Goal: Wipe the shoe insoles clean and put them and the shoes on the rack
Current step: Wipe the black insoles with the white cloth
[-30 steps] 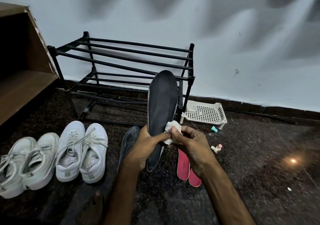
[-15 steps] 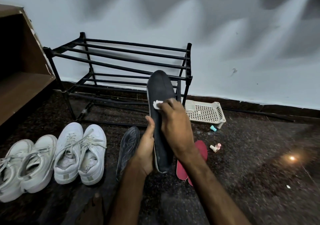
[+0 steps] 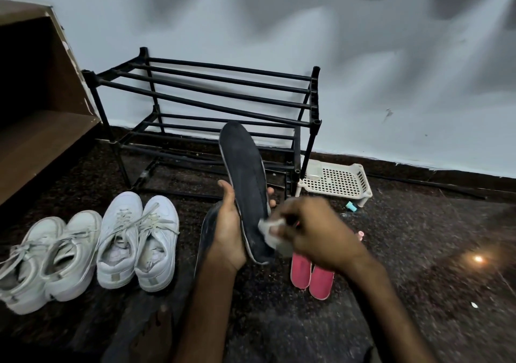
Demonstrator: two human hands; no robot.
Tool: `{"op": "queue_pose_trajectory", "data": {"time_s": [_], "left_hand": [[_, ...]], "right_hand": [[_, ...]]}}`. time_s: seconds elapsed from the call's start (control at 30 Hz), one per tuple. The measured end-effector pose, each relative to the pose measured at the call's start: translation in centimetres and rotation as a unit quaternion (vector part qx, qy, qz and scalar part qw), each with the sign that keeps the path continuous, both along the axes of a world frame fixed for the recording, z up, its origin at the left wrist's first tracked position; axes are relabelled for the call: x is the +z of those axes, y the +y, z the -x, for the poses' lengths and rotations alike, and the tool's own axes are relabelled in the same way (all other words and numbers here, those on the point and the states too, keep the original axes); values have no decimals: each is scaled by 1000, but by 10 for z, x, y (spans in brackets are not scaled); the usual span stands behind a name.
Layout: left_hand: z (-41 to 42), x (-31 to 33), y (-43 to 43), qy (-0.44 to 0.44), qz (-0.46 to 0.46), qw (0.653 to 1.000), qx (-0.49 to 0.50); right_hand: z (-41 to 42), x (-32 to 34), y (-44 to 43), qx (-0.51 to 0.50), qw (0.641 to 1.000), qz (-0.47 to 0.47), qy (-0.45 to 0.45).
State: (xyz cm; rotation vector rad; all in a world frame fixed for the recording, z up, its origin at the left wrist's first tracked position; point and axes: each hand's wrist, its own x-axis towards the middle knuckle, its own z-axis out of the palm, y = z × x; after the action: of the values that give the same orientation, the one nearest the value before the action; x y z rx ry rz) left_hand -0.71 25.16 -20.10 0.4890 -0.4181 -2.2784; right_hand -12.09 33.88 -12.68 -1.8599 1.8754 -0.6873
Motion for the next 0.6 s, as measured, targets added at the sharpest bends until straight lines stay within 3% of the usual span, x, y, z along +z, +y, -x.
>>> {"op": "queue_pose_trajectory", "data": {"time_s": [0.07, 0.13, 0.3, 0.4, 0.47, 0.53, 0.6], "left_hand": [[6, 2, 7, 18, 4, 1000, -8], [11, 6, 12, 26, 21, 999, -2], [11, 6, 6, -8, 15, 998, 55], [8, -9, -6, -58, -1, 990, 131], [4, -13, -11, -43, -3, 986, 161], [2, -9, -12, -14, -3, 989, 148], [1, -6, -11, 1, -5, 993, 120]], "right_hand": [[11, 14, -15, -113, 982, 150, 38], [6, 15, -37, -140, 959, 222, 108], [-41, -38, -38, -77, 966, 132, 208], [-56, -45, -7, -80, 982, 18, 172], [-53, -36, 3, -62, 991, -60, 106], [-39, -24, 5, -50, 994, -87, -34], [-20, -11, 4, -66, 986, -51, -147]]}}
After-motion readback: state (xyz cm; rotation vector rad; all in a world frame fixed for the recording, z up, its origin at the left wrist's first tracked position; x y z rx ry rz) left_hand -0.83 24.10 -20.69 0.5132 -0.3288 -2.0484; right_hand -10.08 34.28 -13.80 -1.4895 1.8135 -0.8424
